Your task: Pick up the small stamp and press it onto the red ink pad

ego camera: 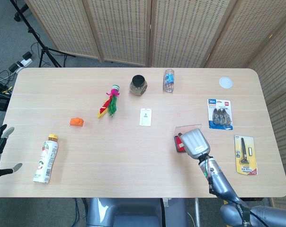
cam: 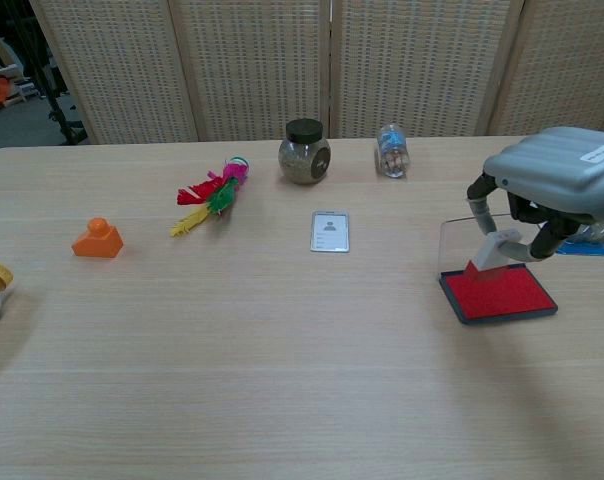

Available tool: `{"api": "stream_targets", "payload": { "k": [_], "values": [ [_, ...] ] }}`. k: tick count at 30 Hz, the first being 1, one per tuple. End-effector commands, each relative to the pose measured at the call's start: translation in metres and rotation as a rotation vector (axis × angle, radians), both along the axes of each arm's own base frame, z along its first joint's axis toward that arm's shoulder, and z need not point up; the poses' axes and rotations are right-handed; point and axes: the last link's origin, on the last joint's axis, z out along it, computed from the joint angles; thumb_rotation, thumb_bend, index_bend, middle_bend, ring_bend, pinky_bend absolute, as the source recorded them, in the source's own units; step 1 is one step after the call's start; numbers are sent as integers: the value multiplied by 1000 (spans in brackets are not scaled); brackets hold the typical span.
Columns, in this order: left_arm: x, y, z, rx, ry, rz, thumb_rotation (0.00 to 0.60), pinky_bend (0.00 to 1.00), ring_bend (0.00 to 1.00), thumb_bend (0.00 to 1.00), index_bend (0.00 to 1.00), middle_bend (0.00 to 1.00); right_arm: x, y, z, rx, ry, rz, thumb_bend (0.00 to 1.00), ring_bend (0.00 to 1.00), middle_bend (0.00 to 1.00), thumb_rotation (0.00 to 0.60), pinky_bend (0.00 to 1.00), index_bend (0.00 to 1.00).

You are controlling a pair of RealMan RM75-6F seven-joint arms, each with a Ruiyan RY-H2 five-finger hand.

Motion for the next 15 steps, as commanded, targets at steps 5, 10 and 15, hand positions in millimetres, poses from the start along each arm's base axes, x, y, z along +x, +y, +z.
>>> {"api": "stream_targets", "payload": {
  "k": [5, 10, 15],
  "values": [
    [-2, 2, -1, -3, 3, 10, 600, 0, 0, 0, 0, 0, -7, -15, -13, -9, 48, -37, 435, 1000, 1000, 600, 1000, 527],
    [-3, 5, -2, 0, 9, 21, 600, 0, 0, 0, 0, 0, -18, -22, -21, -4, 71, -74, 438, 1000, 1000, 600, 1000, 527],
    [-3, 5, -4, -5, 14, 22, 600, 0, 0, 0, 0, 0, -22, -24, -24, 1, 70, -90, 440, 1000, 1000, 600, 1000, 527]
  ]
}}
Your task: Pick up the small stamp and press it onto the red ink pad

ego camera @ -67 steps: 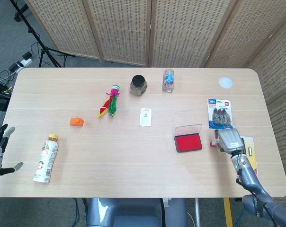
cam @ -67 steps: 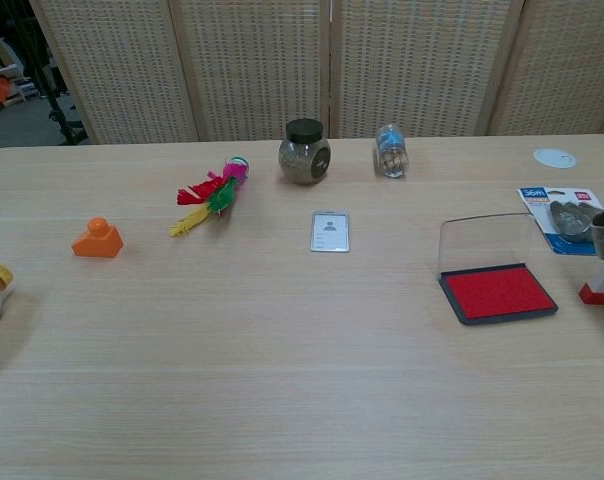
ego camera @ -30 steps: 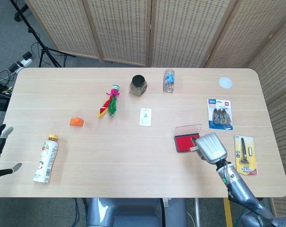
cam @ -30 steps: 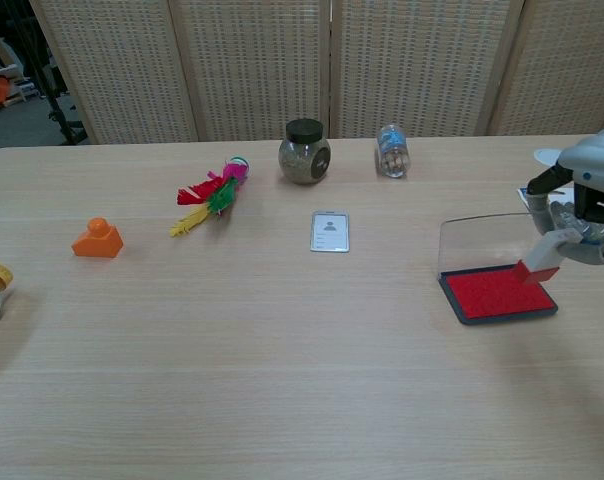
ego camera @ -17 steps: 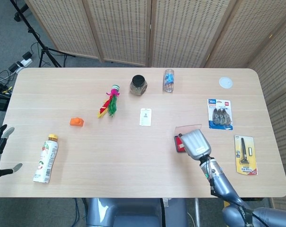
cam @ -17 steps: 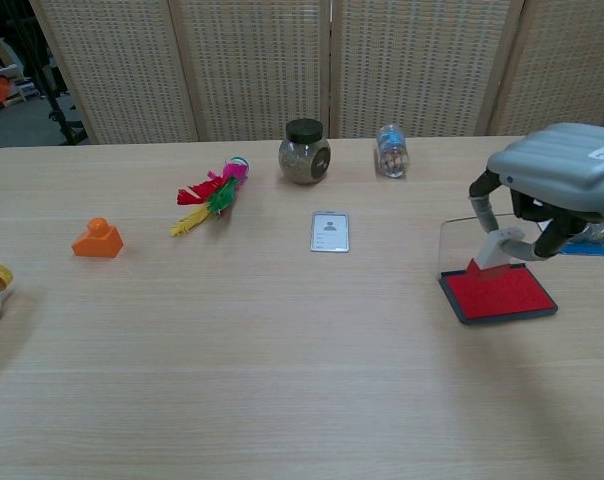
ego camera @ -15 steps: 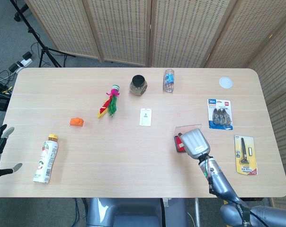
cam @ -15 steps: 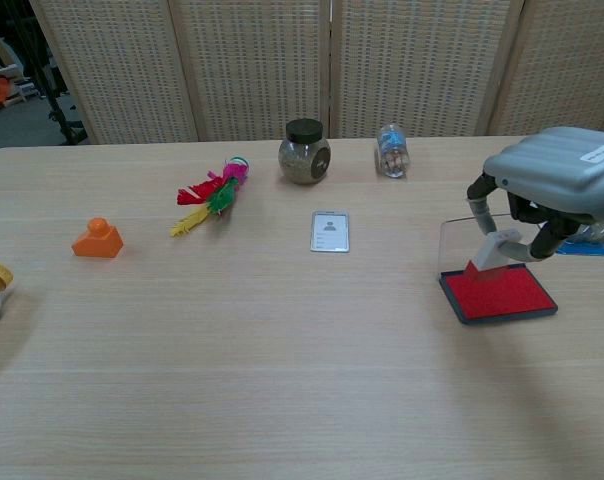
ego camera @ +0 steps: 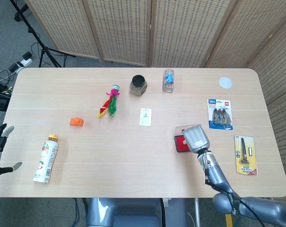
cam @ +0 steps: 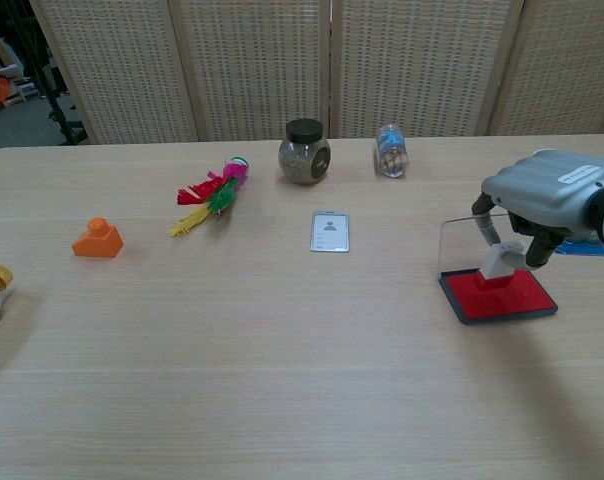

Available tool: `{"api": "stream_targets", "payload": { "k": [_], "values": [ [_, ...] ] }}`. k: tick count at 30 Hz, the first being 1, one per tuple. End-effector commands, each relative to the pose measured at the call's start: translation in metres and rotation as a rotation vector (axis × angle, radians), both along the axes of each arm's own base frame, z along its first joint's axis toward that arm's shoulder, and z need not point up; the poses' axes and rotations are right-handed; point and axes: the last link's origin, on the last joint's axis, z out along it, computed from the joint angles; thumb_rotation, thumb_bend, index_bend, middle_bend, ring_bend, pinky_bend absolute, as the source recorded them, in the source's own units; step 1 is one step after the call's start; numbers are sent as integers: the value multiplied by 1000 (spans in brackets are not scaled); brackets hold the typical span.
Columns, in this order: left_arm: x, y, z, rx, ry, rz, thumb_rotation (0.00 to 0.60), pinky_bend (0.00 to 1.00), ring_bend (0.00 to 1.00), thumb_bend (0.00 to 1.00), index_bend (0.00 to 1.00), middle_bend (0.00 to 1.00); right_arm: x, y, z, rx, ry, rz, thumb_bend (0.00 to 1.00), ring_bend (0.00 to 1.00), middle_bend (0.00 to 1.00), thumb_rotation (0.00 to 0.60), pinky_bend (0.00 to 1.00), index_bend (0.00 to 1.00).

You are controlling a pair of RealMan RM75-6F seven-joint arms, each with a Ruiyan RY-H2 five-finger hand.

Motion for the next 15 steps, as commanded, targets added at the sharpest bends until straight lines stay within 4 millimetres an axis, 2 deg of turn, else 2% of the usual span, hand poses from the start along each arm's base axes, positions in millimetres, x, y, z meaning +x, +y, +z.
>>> {"api": "stream_targets", "payload": {
  "k": [1, 15],
  "values": [
    [0, 0, -1, -1, 1, 0, 600, 0, 0, 0, 0, 0, -3, 0, -4, 8, 0, -9, 440, 1000, 1000, 600, 1000, 527],
    [0, 0, -2, -1, 6, 3, 600, 0, 0, 0, 0, 0, -14, -3, -9, 8, 2, -30, 439, 1000, 1000, 600, 1000, 527]
  ]
}}
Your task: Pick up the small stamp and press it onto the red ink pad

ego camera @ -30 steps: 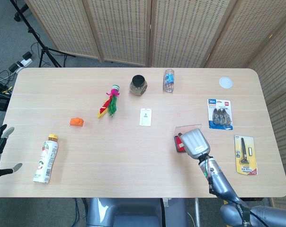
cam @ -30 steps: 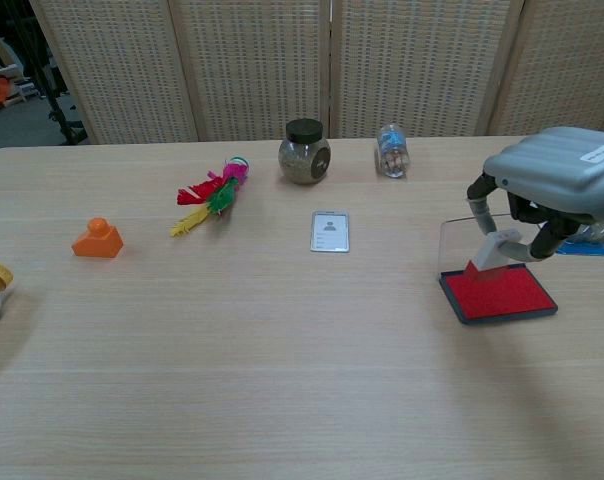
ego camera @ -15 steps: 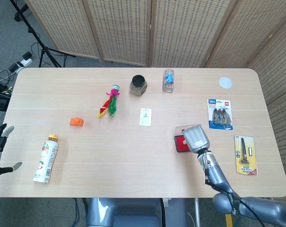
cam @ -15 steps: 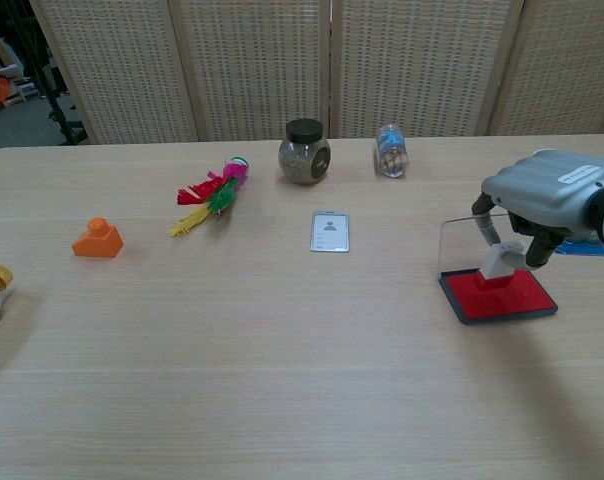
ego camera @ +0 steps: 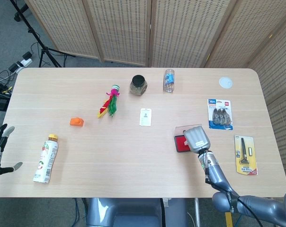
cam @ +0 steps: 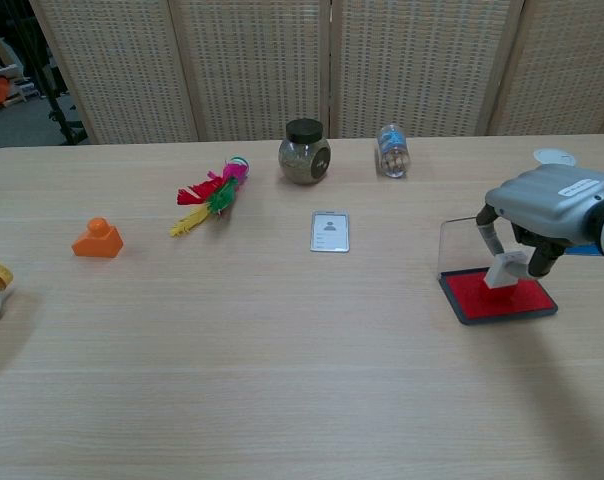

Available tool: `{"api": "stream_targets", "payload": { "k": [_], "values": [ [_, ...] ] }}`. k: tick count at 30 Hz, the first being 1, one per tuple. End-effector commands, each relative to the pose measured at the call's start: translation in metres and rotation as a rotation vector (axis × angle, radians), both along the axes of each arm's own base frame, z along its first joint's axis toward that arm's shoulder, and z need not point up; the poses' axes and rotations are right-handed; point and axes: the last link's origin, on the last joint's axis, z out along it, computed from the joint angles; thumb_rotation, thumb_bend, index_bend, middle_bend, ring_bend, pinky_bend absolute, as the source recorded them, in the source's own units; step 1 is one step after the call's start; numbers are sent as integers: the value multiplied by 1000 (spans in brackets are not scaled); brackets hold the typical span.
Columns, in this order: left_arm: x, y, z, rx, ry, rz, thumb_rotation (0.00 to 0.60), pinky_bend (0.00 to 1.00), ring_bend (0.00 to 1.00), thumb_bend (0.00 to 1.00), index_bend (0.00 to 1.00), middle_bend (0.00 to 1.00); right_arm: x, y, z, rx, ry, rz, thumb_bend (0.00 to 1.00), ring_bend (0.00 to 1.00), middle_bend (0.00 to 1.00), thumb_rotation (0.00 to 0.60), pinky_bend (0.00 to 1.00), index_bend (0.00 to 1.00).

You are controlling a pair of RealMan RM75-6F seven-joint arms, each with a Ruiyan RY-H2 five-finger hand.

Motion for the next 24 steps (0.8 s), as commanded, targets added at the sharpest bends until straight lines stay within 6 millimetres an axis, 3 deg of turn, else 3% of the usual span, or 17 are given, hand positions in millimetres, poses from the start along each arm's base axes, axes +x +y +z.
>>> {"api": "stream_targets", "payload": {
  "k": [1, 24],
  "values": [
    [0, 0, -1, -2, 2, 0, 600, 0, 0, 0, 0, 0, -2, 0, -1, 2, 2, -5, 439, 1000, 1000, 600, 1000, 527],
    [-1, 0, -2, -4, 2, 6, 600, 0, 0, 0, 0, 0, -9, 0, -10, 12, 17, -28, 440, 1000, 1000, 600, 1000, 532]
  ]
}}
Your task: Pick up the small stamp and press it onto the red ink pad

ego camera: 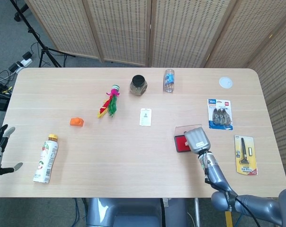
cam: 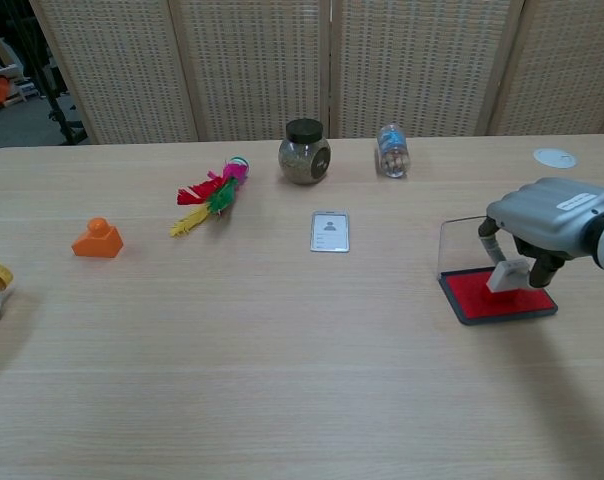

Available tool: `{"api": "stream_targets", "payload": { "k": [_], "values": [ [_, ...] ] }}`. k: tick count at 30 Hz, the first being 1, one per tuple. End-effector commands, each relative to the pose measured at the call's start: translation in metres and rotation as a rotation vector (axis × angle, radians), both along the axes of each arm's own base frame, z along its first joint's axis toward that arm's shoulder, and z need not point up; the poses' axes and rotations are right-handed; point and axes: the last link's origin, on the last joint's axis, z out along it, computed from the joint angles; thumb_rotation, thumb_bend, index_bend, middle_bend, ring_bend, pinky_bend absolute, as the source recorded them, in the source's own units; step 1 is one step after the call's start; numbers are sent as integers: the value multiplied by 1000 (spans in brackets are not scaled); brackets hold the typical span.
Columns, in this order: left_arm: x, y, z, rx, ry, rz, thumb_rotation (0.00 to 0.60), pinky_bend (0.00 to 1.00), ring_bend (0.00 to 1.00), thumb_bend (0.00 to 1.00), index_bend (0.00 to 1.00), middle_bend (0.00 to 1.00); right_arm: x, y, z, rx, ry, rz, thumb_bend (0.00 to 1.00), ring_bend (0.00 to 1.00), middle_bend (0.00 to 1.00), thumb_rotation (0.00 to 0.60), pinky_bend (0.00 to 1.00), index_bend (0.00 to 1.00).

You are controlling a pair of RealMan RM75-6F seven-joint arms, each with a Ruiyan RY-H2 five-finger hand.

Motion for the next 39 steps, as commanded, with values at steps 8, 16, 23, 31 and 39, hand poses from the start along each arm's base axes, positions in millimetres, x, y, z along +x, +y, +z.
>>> {"api": "stream_targets", "payload": {
  "k": [8, 16, 23, 31, 39],
  "values": [
    [0, 0, 1, 0, -3, -2, 600, 0, 0, 0, 0, 0, -1, -3, 1, -10, 7, -7, 440, 1000, 1000, 600, 1000, 532],
    [0, 0, 1, -1, -4, -3, 600, 0, 0, 0, 0, 0, -1, -3, 2, -10, 17, -13, 440, 1000, 1000, 600, 1000, 532],
    [0, -1, 1, 0, -7, -3, 600, 0, 0, 0, 0, 0, 1, -3, 2, -9, 29, -13, 440, 1000, 1000, 600, 1000, 532],
    [0, -1, 2, 0, -9, -2, 600, 0, 0, 0, 0, 0, -2, -4, -2, -6, 39, -27, 440, 1000, 1000, 600, 1000, 532],
    [0, -1, 2, 1, -9, 0, 600, 0, 0, 0, 0, 0, -1, -3, 0, -12, 38, -19, 440, 1000, 1000, 600, 1000, 532]
  ]
}}
